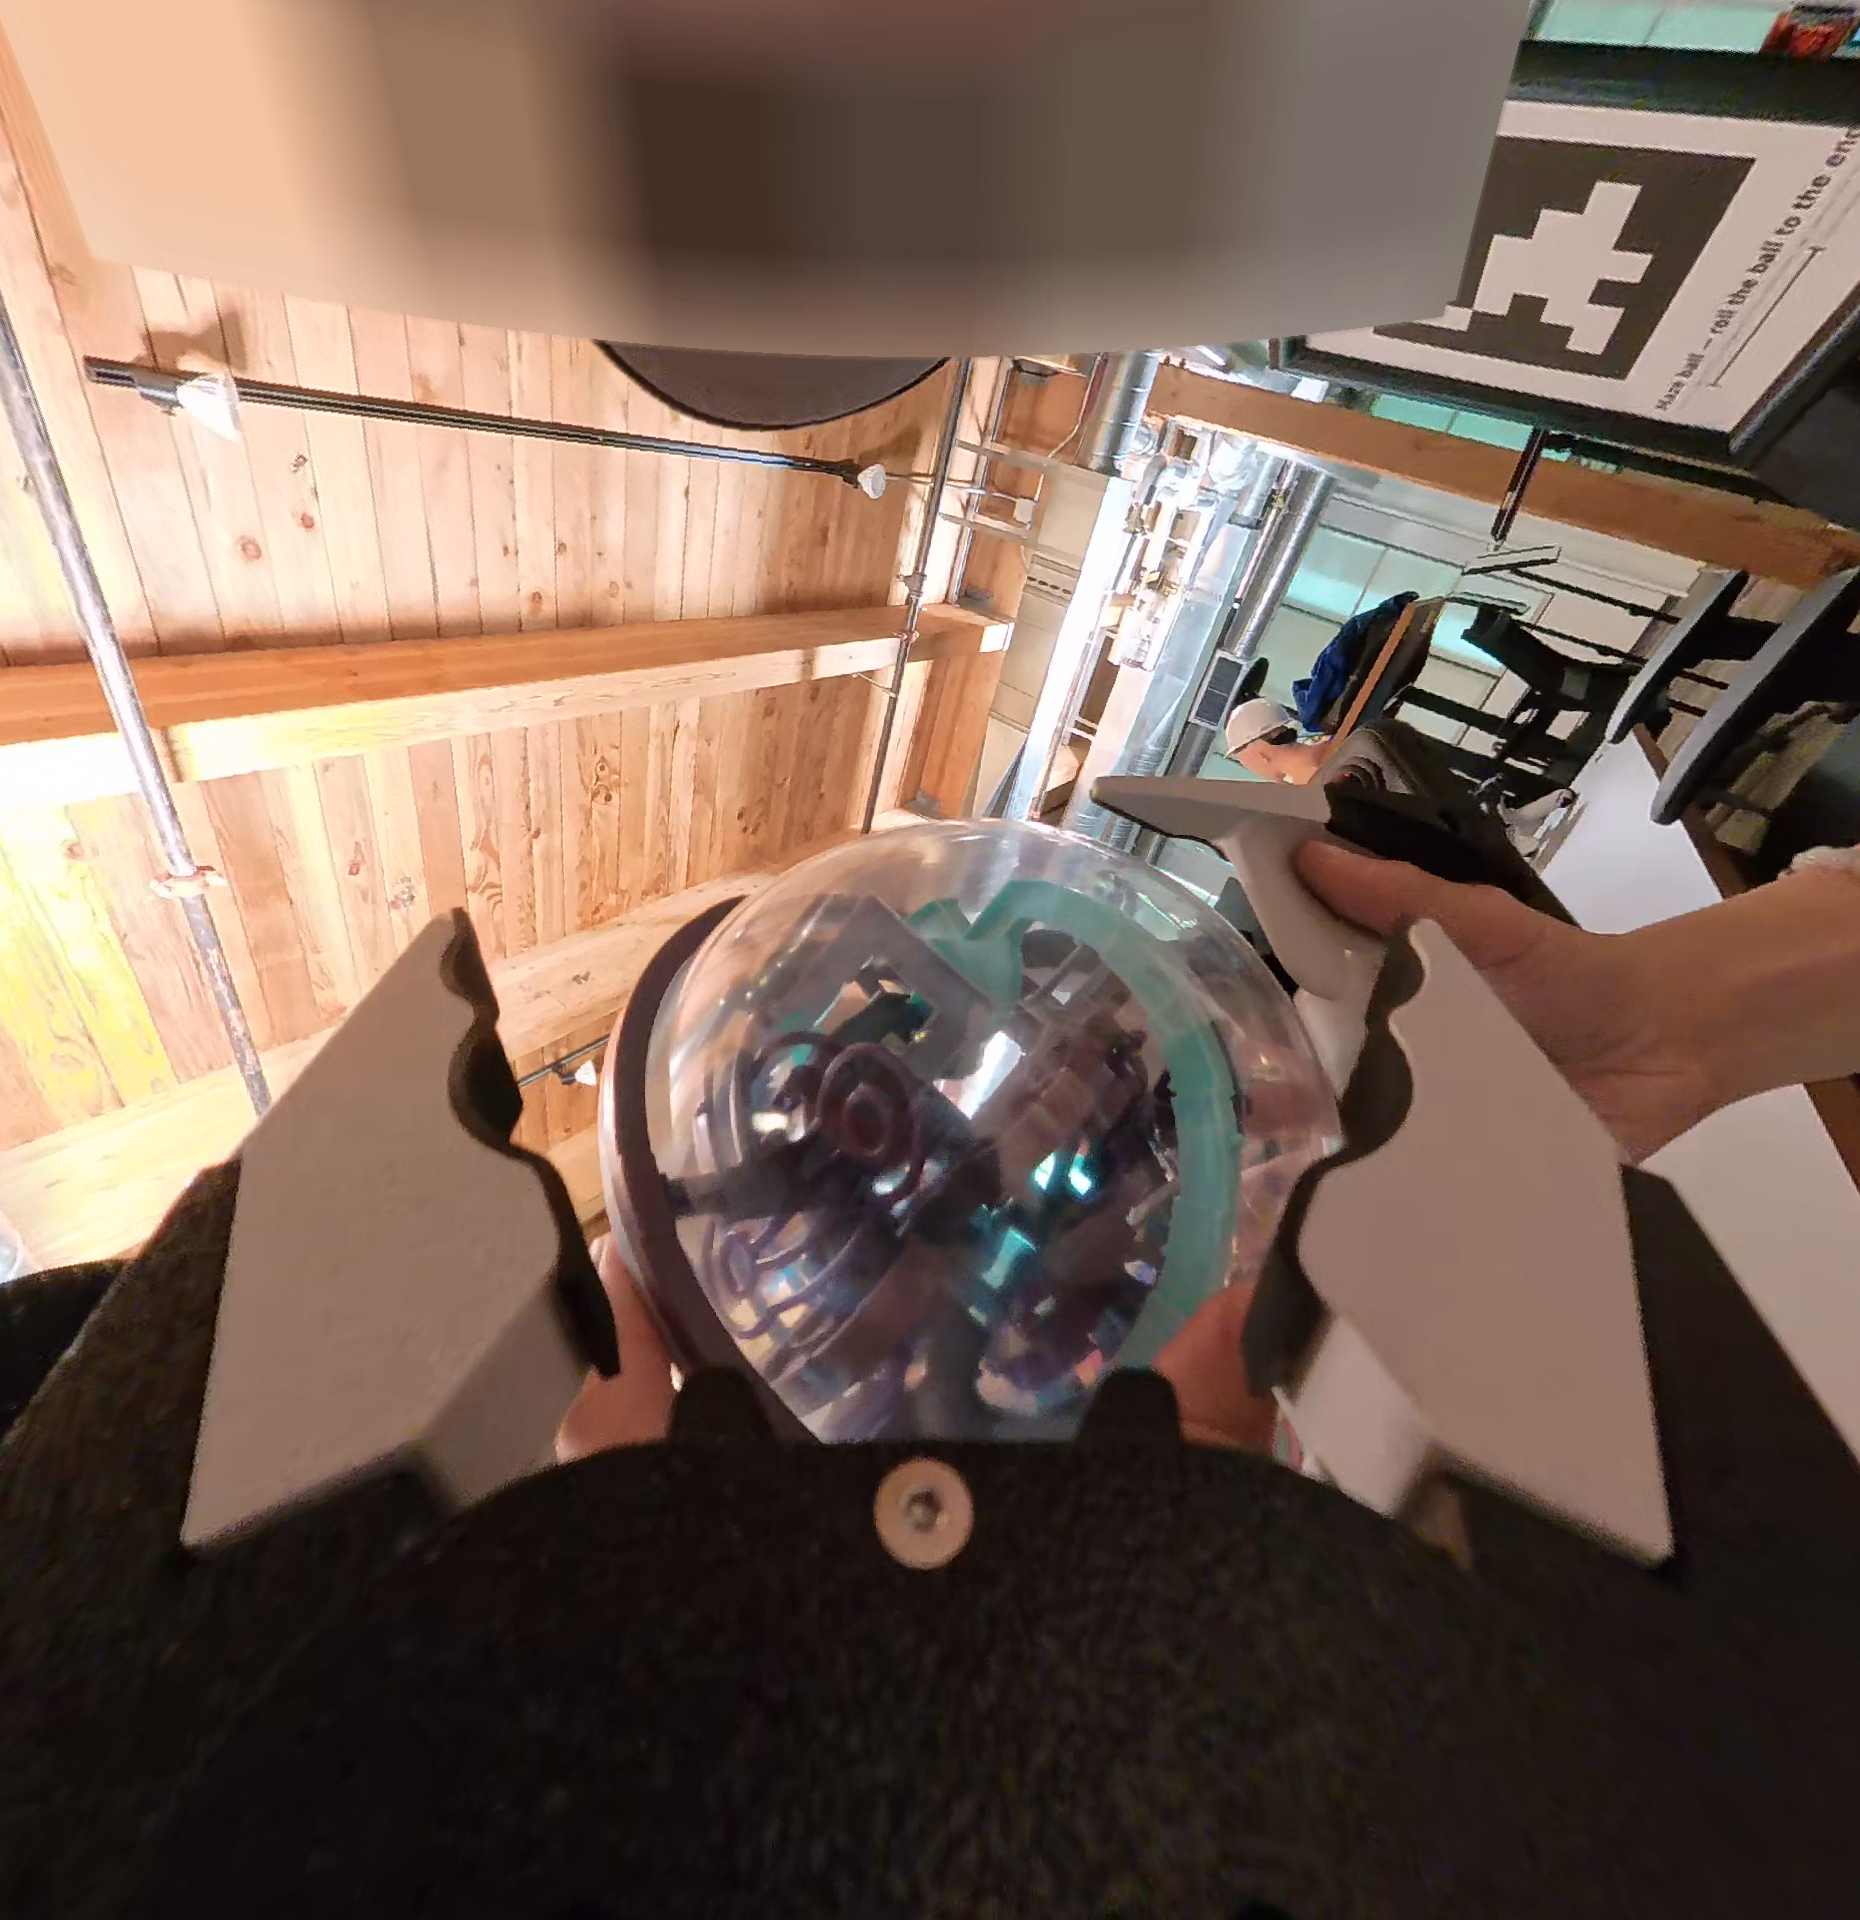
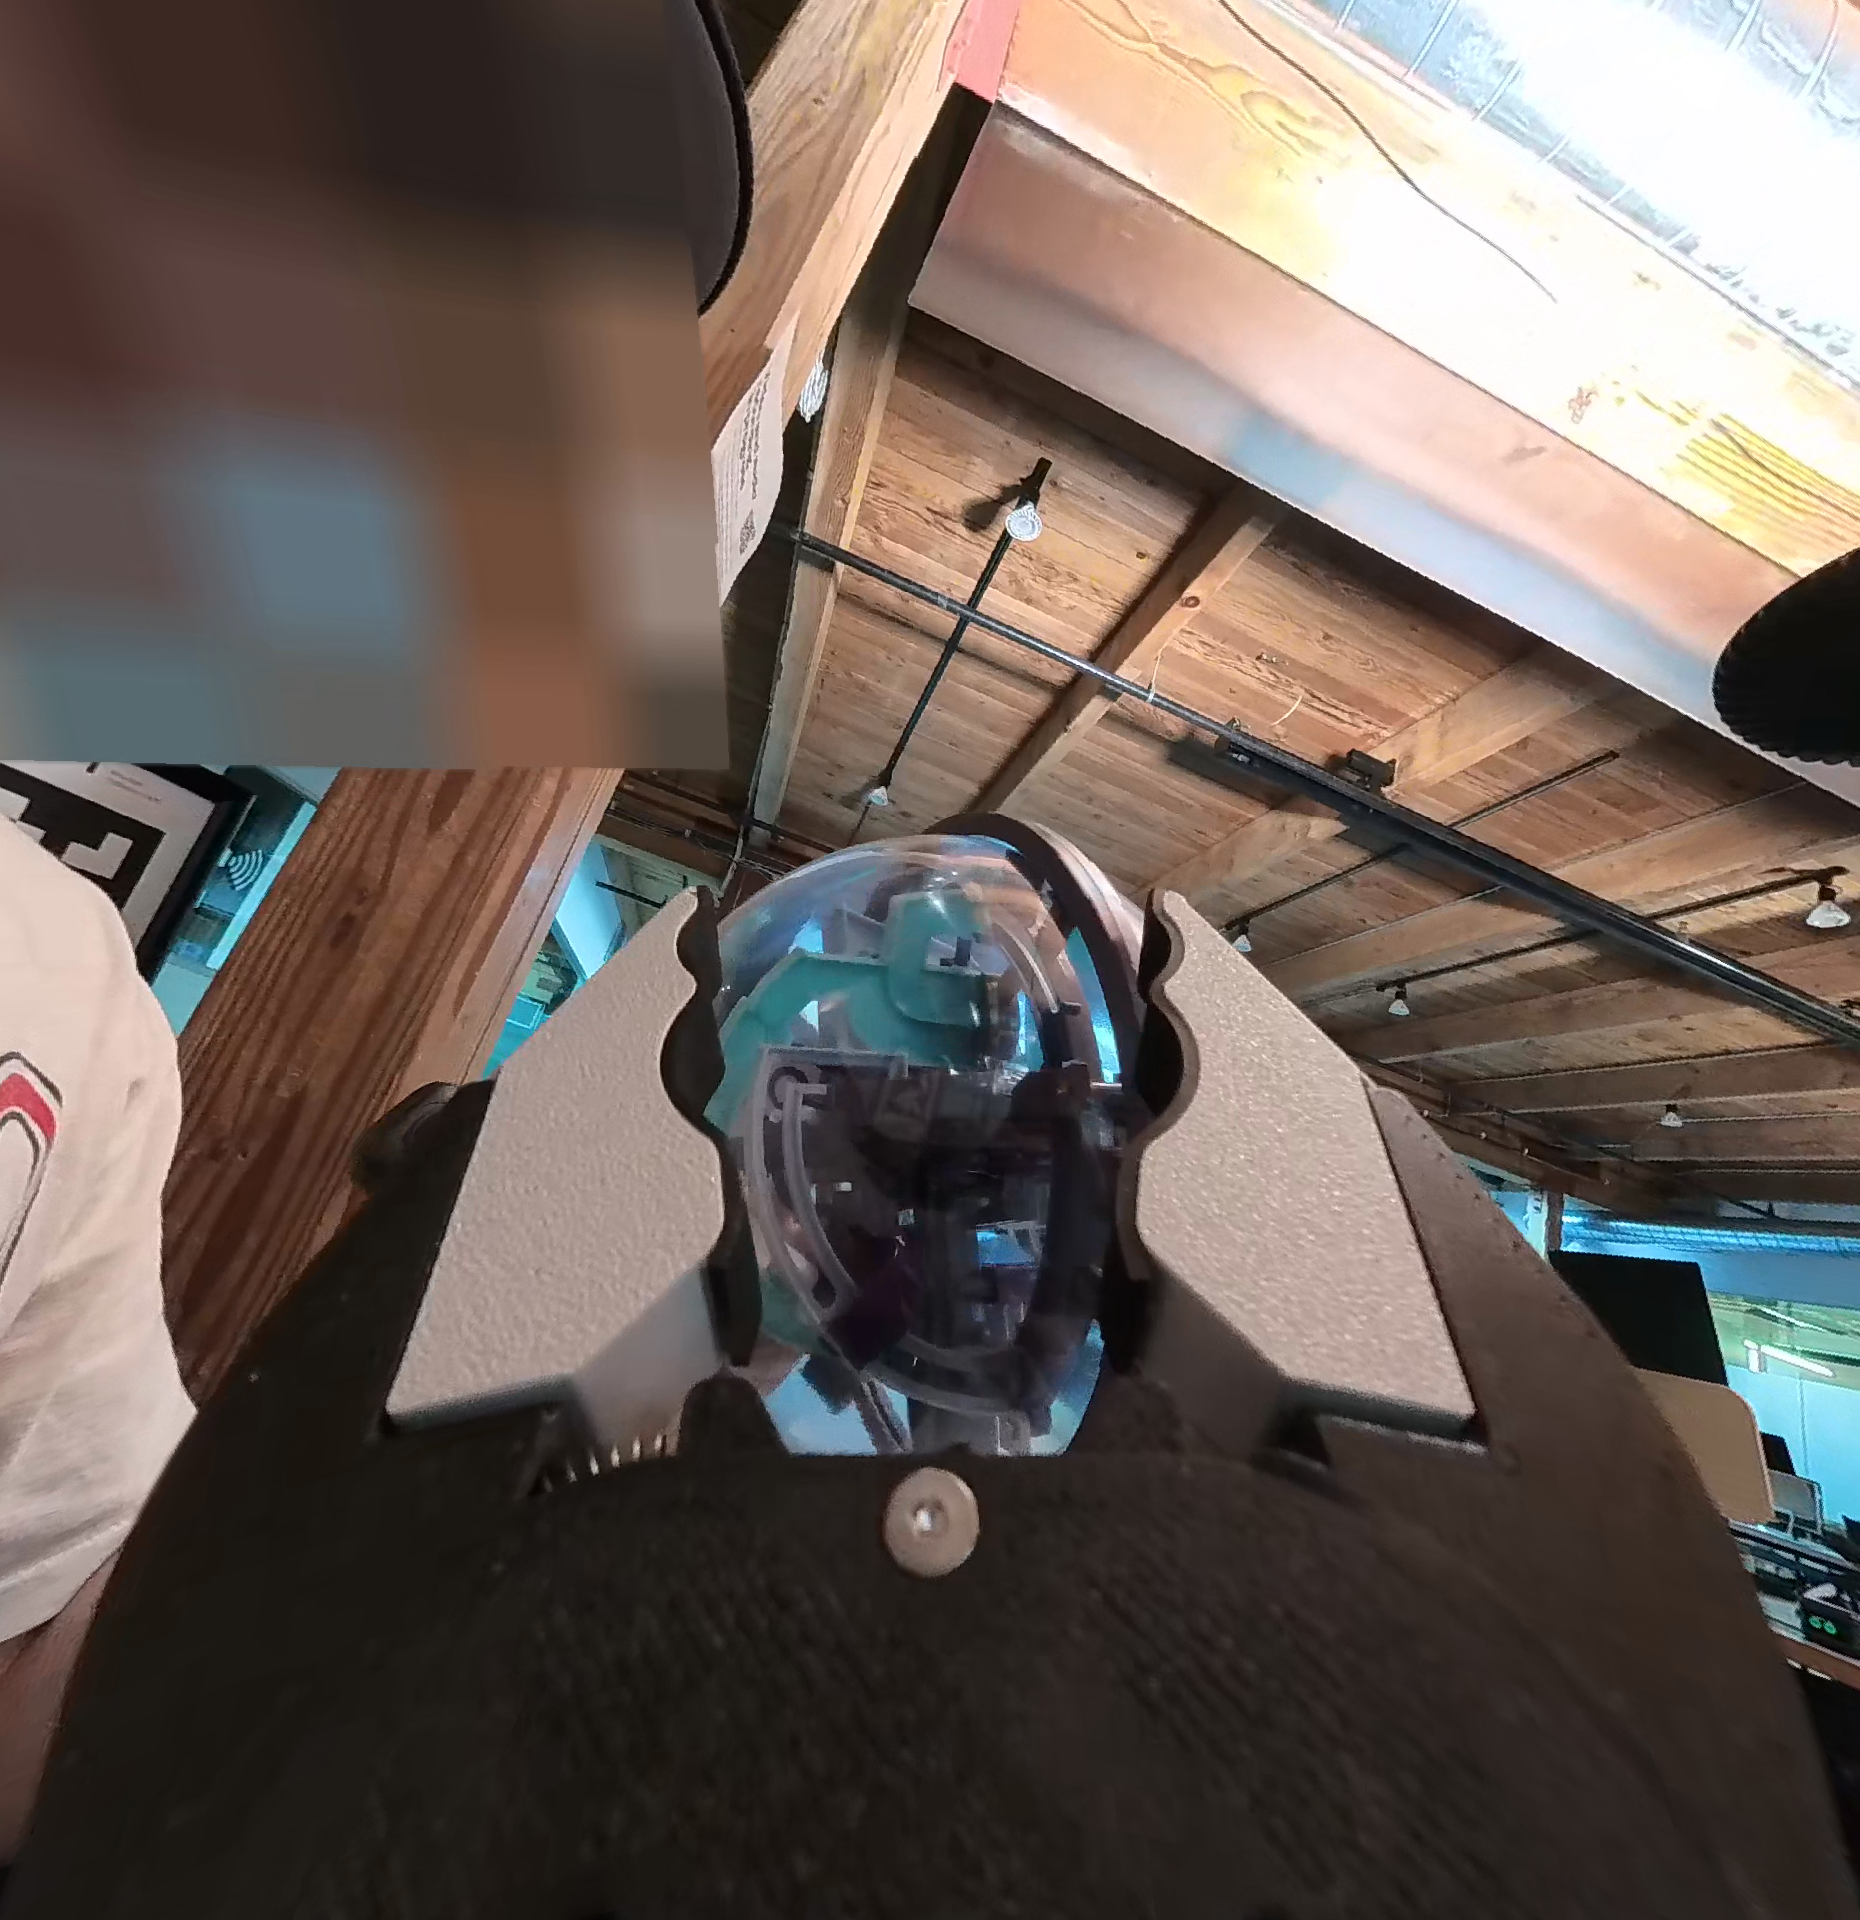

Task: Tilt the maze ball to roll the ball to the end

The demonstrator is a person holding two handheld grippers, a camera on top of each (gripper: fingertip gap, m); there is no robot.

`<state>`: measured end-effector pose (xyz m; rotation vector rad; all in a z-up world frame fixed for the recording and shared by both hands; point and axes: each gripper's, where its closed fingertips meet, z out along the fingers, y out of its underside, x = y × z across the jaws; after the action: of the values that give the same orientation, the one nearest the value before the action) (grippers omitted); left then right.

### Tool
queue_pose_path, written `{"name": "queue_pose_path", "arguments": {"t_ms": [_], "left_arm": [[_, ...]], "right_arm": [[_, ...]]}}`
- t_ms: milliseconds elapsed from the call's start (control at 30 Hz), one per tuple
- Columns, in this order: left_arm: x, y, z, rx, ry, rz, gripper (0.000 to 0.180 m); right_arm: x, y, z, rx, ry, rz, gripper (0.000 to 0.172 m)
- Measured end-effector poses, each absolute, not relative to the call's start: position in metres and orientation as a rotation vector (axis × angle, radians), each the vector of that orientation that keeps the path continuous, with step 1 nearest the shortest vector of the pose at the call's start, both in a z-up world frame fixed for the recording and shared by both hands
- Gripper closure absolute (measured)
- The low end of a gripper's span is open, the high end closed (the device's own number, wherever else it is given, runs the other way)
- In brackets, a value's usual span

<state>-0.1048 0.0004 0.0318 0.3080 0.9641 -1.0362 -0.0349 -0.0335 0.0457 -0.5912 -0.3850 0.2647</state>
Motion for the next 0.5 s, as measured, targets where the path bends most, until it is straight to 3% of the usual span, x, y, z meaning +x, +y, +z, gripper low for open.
{"name": "queue_pose_path", "arguments": {"t_ms": [233, 433, 500], "left_arm": [[-0.113, -0.006, 0.030, 0.373, 0.963, -1.006, 0.024], [-0.121, -0.018, 0.033, 0.415, 0.980, -0.906, 0.024], [-0.092, 0.005, 0.041, 0.170, 1.011, -0.864, 0.023]], "right_arm": [[-0.044, -0.040, 0.046, -0.567, -0.432, 0.279, 0.088], [-0.060, -0.043, 0.043, -0.582, -0.524, 0.271, 0.069], [-0.035, -0.016, 0.043, -0.663, -0.353, 0.160, 0.081]]}}
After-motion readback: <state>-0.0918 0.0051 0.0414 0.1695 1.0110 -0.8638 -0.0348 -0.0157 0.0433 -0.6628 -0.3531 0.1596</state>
